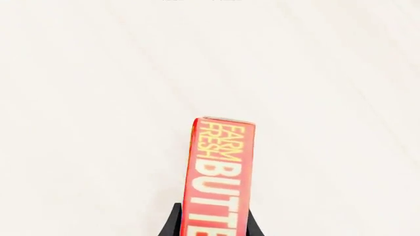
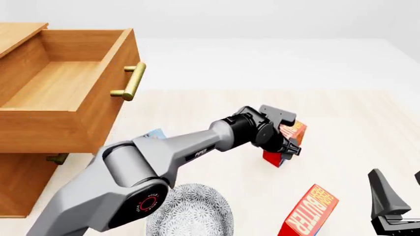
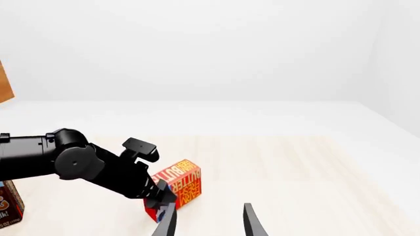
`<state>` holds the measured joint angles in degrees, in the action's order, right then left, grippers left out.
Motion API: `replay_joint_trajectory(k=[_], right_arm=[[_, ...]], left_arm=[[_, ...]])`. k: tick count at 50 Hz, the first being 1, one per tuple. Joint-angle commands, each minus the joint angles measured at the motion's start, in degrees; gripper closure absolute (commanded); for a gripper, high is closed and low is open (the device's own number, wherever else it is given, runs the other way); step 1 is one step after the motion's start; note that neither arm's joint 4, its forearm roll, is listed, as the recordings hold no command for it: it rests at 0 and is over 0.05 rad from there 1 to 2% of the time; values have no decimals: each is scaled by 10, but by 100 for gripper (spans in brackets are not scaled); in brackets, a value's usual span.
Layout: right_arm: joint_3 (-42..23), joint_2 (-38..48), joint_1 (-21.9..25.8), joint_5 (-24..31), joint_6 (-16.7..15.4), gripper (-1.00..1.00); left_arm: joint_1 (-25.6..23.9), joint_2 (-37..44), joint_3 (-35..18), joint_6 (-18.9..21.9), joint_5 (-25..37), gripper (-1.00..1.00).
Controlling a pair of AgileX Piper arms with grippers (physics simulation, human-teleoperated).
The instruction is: Put the butter at the front in the top drawer of the cabinet and close it.
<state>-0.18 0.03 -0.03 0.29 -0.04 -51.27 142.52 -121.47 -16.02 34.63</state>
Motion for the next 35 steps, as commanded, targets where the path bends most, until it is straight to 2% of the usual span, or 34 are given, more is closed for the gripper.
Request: replay_joint_trajectory(k=[1,9,20,27,35], right_arm=[[0,0,0,-1,0,-100],[0,0,0,-1,0,-100],[0,0,0,-1,0,-100],[0,0,0,-1,0,-100],[0,0,0,-1,0,-100]], left_arm=[[2,-45,15,25,2,100],[1,-90,46,29,-1,100],[8,-128,60,38,9,100],[23,-145,32,58,39,100],[30,-164,31,70,54,100]])
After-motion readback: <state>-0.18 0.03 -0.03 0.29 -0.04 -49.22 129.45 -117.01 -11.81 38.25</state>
